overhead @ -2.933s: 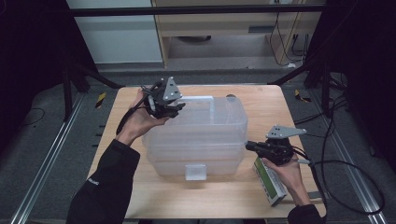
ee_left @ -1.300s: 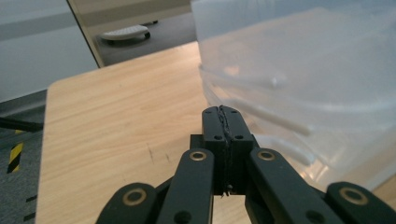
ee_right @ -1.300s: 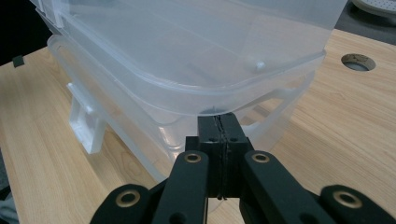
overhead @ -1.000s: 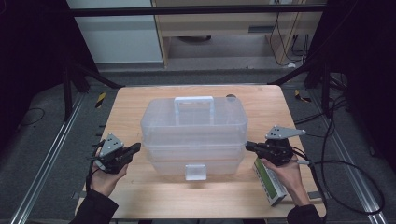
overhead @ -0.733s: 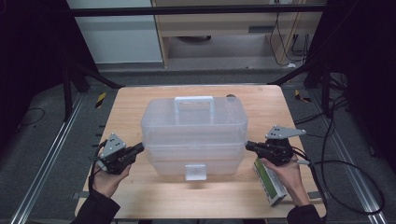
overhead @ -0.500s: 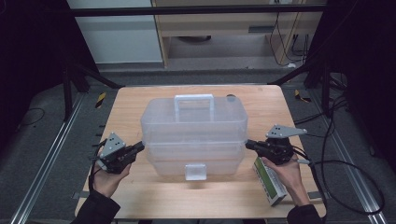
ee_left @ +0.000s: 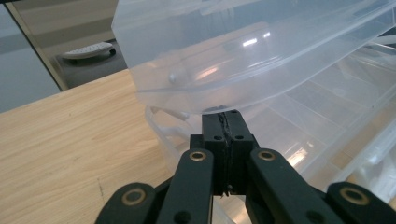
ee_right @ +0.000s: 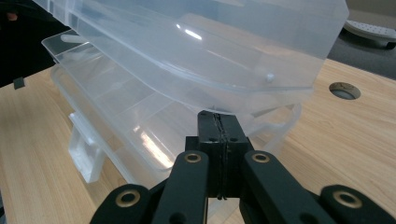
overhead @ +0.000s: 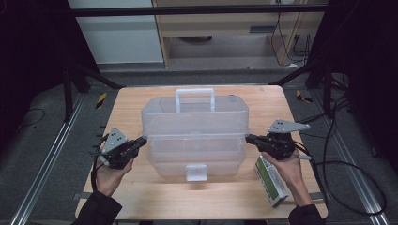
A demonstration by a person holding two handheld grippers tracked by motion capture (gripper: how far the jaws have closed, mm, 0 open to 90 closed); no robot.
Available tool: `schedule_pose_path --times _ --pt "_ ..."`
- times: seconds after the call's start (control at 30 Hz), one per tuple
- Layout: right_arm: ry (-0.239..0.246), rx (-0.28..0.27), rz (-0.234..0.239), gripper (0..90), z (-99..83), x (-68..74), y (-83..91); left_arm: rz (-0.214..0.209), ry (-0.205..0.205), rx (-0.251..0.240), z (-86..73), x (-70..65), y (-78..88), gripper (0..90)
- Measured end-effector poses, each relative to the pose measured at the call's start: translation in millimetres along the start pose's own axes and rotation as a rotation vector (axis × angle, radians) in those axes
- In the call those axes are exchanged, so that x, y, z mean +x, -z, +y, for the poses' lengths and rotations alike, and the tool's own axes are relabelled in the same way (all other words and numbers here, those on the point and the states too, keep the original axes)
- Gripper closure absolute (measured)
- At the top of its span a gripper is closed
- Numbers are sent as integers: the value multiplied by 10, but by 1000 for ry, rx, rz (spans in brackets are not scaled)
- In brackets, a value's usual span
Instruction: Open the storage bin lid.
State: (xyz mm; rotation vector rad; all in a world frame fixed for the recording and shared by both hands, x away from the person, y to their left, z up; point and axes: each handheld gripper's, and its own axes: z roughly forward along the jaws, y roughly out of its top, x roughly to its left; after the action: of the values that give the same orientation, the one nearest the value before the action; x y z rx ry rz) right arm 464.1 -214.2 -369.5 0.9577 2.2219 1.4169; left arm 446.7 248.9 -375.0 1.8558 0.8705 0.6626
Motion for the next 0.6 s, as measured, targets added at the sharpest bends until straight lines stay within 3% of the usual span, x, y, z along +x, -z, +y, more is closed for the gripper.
schedule_pose_path --times 0.33,0.6 --pt "7 -14 -2 900 112 -9 -11 7 -1 -7 133 25 -68 895" --pt "5 -33 5 900 132 -43 -19 14 2 -13 151 29 -94 895"
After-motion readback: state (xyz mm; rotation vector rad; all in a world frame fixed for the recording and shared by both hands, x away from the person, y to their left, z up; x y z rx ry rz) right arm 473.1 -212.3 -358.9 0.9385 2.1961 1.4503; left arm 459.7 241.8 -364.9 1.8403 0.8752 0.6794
